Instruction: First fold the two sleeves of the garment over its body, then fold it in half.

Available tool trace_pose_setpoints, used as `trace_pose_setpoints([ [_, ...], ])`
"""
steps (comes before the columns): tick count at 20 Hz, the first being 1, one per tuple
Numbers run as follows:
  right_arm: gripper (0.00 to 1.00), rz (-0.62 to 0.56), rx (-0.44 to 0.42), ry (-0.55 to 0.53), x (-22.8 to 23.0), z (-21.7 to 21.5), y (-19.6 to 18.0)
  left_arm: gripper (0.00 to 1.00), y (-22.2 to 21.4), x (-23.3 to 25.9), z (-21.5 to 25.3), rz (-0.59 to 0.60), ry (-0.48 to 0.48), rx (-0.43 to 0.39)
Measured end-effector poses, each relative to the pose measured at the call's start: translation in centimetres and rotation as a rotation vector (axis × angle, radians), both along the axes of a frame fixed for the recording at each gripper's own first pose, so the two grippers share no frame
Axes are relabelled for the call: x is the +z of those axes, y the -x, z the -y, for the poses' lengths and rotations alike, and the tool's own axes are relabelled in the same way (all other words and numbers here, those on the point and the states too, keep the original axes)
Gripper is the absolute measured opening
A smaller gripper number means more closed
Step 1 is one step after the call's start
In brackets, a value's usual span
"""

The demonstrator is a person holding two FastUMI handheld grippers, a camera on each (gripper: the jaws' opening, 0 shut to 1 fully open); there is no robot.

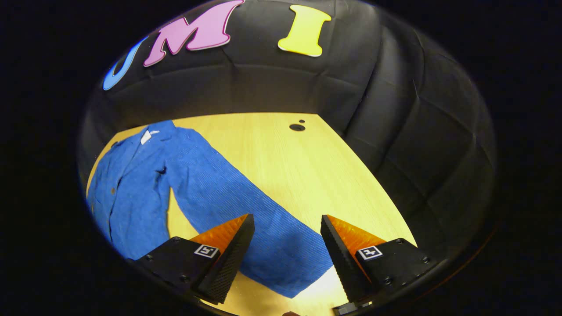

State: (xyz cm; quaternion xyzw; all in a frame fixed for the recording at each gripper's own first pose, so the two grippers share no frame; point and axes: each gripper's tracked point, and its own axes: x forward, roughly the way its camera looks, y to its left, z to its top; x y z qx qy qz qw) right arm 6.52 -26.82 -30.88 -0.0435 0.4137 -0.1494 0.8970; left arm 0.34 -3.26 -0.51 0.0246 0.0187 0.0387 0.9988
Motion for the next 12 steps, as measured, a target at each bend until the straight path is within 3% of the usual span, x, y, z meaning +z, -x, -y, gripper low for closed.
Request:
trace_pose_setpoints([
  [5, 0.98, -0.114, -0.008, -0.102, -3.9, 1.2, 2.3, 0.79, -0.3, -0.6, 2.5, -0.028, -0.008, 0.023],
  [8, 0.95, -0.091, -0.022, -0.178, -3.9, 1.0, 2.6, 0.79, -0.5, -0.8, 4.3, -0.037, -0.026, 0.014],
  [9, 0.93, -0.09, 0.01, -0.2, -4.0, 0.5, 2.2, 0.79, -0.5, -0.8, 4.9, -0.04, -0.031, 0.007],
  [12, 0.1, -0.074, 0.049, -0.207, -4.1, -0.1, 2.4, 0.8, -0.6, -0.7, 6.1, -0.032, -0.028, -0.019],
])
